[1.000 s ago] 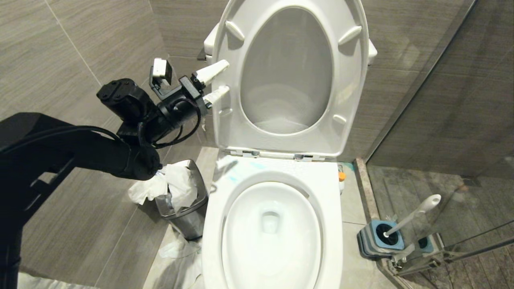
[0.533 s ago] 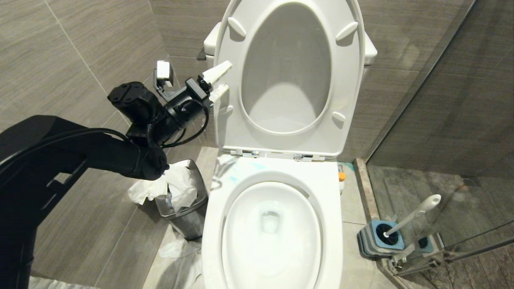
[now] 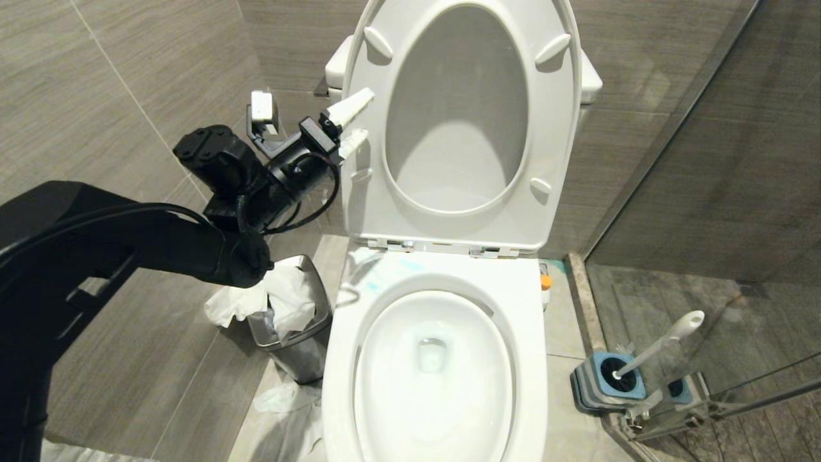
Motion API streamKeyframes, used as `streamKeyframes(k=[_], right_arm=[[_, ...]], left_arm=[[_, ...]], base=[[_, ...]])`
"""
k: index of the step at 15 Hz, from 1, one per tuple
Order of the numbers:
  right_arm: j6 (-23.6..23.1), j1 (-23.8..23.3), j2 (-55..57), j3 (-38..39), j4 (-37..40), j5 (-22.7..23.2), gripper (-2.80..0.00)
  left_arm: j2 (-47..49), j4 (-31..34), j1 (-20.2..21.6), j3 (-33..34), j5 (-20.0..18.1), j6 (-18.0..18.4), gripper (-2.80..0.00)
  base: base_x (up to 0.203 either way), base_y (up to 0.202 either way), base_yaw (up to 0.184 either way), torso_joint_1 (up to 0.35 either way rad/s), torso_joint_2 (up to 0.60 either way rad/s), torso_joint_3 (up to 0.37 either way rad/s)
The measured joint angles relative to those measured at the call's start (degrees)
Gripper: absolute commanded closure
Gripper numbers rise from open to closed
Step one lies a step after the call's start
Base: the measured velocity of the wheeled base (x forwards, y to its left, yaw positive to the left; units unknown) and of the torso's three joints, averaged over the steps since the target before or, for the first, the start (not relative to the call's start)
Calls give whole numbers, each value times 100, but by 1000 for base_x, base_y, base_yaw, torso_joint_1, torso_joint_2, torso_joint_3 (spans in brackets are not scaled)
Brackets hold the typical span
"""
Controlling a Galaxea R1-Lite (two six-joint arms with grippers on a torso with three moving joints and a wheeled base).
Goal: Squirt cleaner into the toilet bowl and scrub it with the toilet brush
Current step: Use the left hand to lift the toilet lid slightly, then pour in the cleaning agent
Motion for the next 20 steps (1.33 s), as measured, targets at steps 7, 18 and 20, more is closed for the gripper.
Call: streamKeyframes(k=[7, 18, 20], right_arm=[[4, 0, 0, 0, 0, 0, 0], [4, 0, 0, 0, 0, -2, 0], [3, 0, 0, 0, 0, 2, 0]], left_arm=[[-760, 32, 7, 974, -19, -1187, -280], [-2237, 4170, -43, 1139, -125, 1880, -280], [-2576, 5102, -54, 967, 39, 3281, -280]], base=[[0, 0, 0, 0, 0, 0], [0, 0, 0, 0, 0, 0], [0, 0, 0, 0, 0, 0]])
